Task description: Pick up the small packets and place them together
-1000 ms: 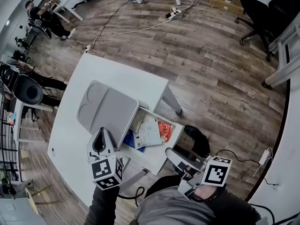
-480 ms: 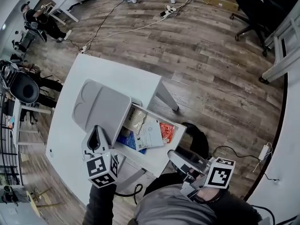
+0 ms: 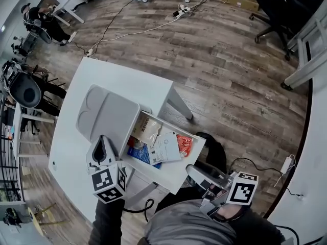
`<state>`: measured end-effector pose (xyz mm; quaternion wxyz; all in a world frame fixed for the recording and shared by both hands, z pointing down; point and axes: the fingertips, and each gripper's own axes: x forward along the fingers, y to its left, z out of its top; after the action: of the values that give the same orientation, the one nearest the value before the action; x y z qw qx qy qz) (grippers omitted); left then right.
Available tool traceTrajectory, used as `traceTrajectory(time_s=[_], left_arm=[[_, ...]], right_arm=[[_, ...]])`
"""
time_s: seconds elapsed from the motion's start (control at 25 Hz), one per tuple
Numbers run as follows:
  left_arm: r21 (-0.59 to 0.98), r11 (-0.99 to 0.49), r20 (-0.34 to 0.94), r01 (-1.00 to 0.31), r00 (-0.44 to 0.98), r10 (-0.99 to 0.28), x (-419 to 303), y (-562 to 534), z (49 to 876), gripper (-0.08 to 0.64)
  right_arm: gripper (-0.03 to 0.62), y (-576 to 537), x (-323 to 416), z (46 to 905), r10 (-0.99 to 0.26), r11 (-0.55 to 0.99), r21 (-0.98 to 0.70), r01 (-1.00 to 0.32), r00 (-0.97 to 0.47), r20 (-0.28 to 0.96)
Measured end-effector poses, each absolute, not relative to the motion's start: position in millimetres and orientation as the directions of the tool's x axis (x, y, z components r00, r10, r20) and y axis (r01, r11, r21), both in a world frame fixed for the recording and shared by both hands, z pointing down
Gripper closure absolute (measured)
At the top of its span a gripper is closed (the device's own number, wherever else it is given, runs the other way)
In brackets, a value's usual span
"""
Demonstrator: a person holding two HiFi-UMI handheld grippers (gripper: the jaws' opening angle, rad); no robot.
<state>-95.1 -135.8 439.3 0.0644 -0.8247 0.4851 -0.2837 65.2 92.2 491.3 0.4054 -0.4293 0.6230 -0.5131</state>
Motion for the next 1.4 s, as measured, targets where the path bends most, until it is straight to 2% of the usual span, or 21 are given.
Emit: traceTrajectory(time_s=[0.2, 0.36, 0.48, 0.72, 0.8, 1.0, 1.08, 1.2, 1.4], left_arm=[[-0.393, -0.515, 0.406, -0.762, 0.359, -0.840, -96.8, -135.1, 438.9, 0.565], [-0.412, -0.508, 0.400, -0.756, 0.351, -0.847, -98.6, -132.6, 440.4, 0.565], [-0.433, -0.500, 0.391, -0.750, 0.343, -0.854, -96.9, -132.6, 441.1, 0.565], [-0.406, -0.498, 0.392, -0.766, 0.346, -0.853, -96.4, -132.9, 441.4, 0.565], [-0.392, -0.493, 0.389, -0.777, 0.346, -0.854, -95.9, -134.0, 441.9, 0.565], [-0.324, -0.493, 0.403, -0.808, 0.353, -0.844, -97.0, -137.2, 444.7, 0.565], [-0.296, -0.497, 0.405, -0.816, 0.364, -0.839, -97.4, -140.4, 442.3, 0.565], [-0.269, -0.478, 0.390, -0.836, 0.359, -0.848, -94.8, -140.4, 432.5, 0.565], [-0.208, -0.474, 0.310, -0.855, 0.402, -0.862, -76.9, -121.3, 393.9, 0.565]], right_arm=[[0.394, 91.7, 64.3, 492.1, -0.941, 0.141, -0.982, -0.122, -0.324, -0.095], [0.380, 93.4, 60.8, 491.8, -0.928, 0.168, -0.968, -0.187, -0.360, -0.091], [0.339, 93.8, 60.5, 491.7, -0.917, 0.172, -0.947, -0.272, -0.394, -0.053], [0.292, 101.0, 72.9, 499.3, -0.907, 0.105, -0.887, -0.449, -0.409, 0.100], [0.265, 102.8, 86.3, 501.6, -0.912, 0.076, -0.842, -0.534, -0.378, 0.158], [0.265, 91.8, 129.7, 479.5, -0.938, 0.021, -0.663, -0.748, -0.243, 0.245], [0.265, 75.7, 140.3, 450.4, -0.946, 0.054, -0.571, -0.819, -0.225, 0.234], [0.265, 44.5, 139.1, 400.5, -0.937, 0.181, -0.412, -0.893, -0.284, 0.204], [0.267, -7.6, 82.2, 355.9, -0.847, 0.449, -0.187, -0.874, -0.483, 0.224]])
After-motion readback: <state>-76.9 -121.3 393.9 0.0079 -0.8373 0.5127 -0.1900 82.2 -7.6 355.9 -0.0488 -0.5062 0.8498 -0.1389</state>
